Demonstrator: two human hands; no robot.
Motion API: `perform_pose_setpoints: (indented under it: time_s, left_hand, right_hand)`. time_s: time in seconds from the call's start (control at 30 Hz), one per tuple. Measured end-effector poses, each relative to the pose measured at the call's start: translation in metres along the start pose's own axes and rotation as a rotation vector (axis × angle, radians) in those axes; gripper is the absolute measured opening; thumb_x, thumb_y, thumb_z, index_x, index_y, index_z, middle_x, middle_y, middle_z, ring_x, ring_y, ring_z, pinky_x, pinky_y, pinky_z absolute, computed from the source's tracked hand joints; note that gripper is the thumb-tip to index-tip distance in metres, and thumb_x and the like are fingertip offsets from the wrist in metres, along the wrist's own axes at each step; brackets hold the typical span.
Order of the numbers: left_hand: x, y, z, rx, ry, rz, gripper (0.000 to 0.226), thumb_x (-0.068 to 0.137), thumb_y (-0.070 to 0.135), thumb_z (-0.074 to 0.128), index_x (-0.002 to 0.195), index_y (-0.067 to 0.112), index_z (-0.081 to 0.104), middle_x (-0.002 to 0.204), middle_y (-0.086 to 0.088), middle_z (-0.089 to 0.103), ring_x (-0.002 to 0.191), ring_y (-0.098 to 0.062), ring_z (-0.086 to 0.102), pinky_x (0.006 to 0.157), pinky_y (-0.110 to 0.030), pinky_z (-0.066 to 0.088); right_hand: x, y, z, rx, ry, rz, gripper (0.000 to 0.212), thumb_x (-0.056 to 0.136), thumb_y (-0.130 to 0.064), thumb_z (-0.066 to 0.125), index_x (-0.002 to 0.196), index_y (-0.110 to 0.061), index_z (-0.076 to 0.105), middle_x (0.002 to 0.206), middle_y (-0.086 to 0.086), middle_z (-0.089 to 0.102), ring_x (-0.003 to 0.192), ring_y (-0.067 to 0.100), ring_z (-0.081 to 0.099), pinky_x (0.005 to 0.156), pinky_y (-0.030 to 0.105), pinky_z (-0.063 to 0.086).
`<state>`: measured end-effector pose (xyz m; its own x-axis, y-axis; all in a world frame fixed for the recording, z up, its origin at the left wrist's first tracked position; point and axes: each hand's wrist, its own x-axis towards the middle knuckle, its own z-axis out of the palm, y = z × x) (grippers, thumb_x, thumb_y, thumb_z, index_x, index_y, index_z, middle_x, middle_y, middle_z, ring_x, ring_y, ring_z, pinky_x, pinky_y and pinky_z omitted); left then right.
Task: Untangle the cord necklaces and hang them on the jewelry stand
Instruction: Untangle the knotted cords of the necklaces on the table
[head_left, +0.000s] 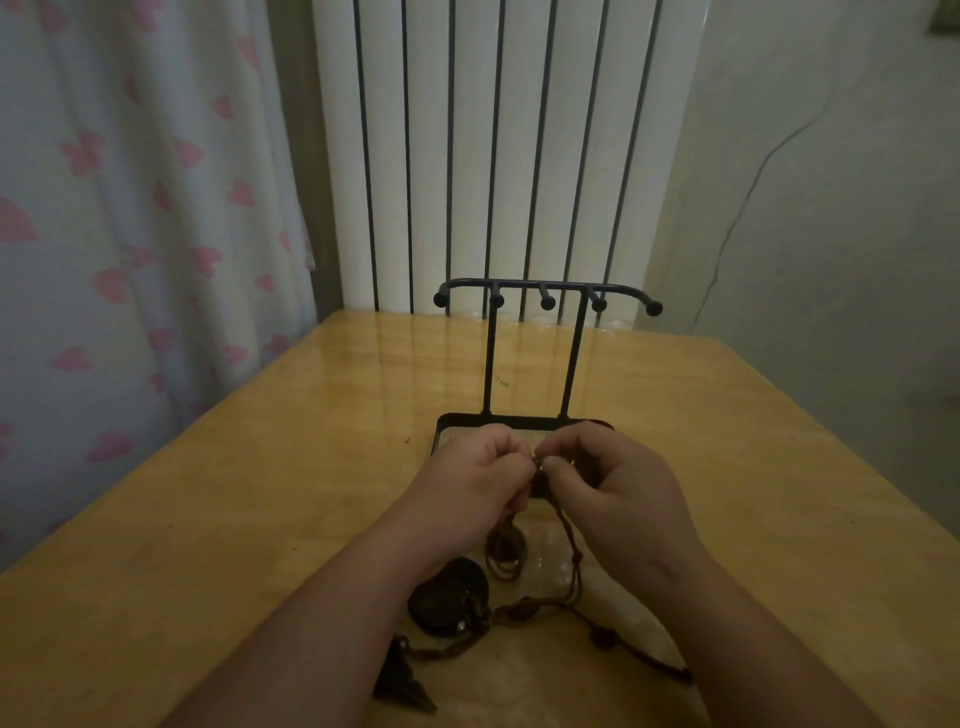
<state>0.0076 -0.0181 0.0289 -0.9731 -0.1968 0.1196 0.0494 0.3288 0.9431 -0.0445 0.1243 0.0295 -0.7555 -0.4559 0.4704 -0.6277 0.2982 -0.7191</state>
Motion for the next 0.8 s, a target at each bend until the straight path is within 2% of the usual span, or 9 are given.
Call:
perform_pose_setpoints:
  time_s: [0.07, 0.2, 0.3, 0.4, 0.53, 0.63, 0.7, 0.8]
  left_hand:
    - [0.000, 0.000, -0.001, -0.008, 0.014, -0.004, 0.025, 0.095, 0.018, 0.049, 0.074, 0.028, 0.058, 0.061, 0.008, 0.057, 0.058, -0.008, 0.049, 0.056, -0.027, 0.039]
    - [0.001, 0.000, -0.001, -0.019, 0.040, -0.006, 0.020, 0.095, 0.020, 0.051, 0.080, 0.026, 0.062, 0.063, 0.007, 0.062, 0.058, -0.006, 0.053, 0.057, -0.026, 0.041]
    - [0.002, -0.001, -0.002, -0.045, 0.051, 0.008, 0.012, 0.095, 0.023, 0.055, 0.096, 0.025, 0.067, 0.071, 0.004, 0.070, 0.062, -0.009, 0.061, 0.060, -0.026, 0.047]
    - [0.001, -0.002, -0.002, -0.071, 0.066, 0.035, 0.012, 0.095, 0.020, 0.058, 0.097, 0.022, 0.070, 0.076, 0.001, 0.072, 0.067, -0.012, 0.066, 0.064, -0.026, 0.052]
    - [0.002, 0.000, -0.001, -0.220, 0.100, -0.012, 0.013, 0.096, 0.015, 0.056, 0.093, 0.014, 0.069, 0.074, -0.002, 0.071, 0.067, -0.017, 0.066, 0.064, -0.030, 0.052]
    - [0.003, 0.000, 0.000, -0.257, 0.096, -0.044, 0.015, 0.097, 0.015, 0.054, 0.090, 0.014, 0.068, 0.071, -0.002, 0.070, 0.065, -0.016, 0.064, 0.062, -0.030, 0.050]
    - [0.003, 0.000, 0.001, -0.217, 0.093, -0.043, 0.016, 0.097, 0.016, 0.054, 0.089, 0.016, 0.067, 0.070, -0.001, 0.069, 0.064, -0.015, 0.063, 0.061, -0.029, 0.049]
    - [0.002, 0.000, 0.000, -0.164, 0.100, -0.043, 0.016, 0.096, 0.017, 0.054, 0.087, 0.018, 0.068, 0.068, 0.001, 0.068, 0.063, -0.013, 0.062, 0.061, -0.028, 0.049]
  right_hand:
    - [0.001, 0.001, 0.002, -0.006, 0.016, 0.023, 0.016, 0.090, -0.024, 0.057, 0.084, -0.038, 0.062, 0.076, -0.013, 0.064, 0.074, 0.001, 0.059, 0.061, 0.018, 0.051]
    - [0.002, 0.002, 0.002, 0.054, 0.026, 0.069, 0.012, 0.095, -0.025, 0.053, 0.091, -0.032, 0.062, 0.082, -0.009, 0.063, 0.076, 0.005, 0.060, 0.070, 0.033, 0.055]
    - [0.001, 0.001, 0.003, 0.061, 0.014, 0.078, 0.012, 0.096, -0.024, 0.052, 0.093, -0.031, 0.062, 0.086, -0.010, 0.065, 0.079, 0.004, 0.063, 0.073, 0.034, 0.057]
    - [0.001, 0.000, 0.004, 0.104, 0.016, 0.091, 0.012, 0.096, -0.023, 0.053, 0.093, -0.028, 0.064, 0.085, -0.008, 0.067, 0.079, 0.005, 0.065, 0.073, 0.037, 0.058]
    - [0.001, -0.007, 0.004, 0.282, 0.034, 0.191, 0.016, 0.098, -0.019, 0.046, 0.090, -0.021, 0.061, 0.075, -0.007, 0.061, 0.062, 0.000, 0.054, 0.061, 0.028, 0.046]
    - [0.001, -0.008, 0.003, 0.399, 0.011, 0.276, 0.018, 0.097, -0.016, 0.044, 0.088, -0.016, 0.061, 0.066, -0.008, 0.056, 0.055, 0.000, 0.048, 0.054, 0.022, 0.041]
    - [0.001, -0.008, 0.002, 0.437, 0.006, 0.277, 0.014, 0.094, -0.016, 0.049, 0.089, -0.016, 0.062, 0.067, -0.009, 0.057, 0.056, 0.000, 0.049, 0.054, 0.019, 0.041]
    - [0.002, -0.005, -0.001, 0.421, 0.030, 0.231, 0.011, 0.088, -0.019, 0.061, 0.098, -0.023, 0.064, 0.082, -0.007, 0.064, 0.066, 0.002, 0.057, 0.058, 0.019, 0.047]
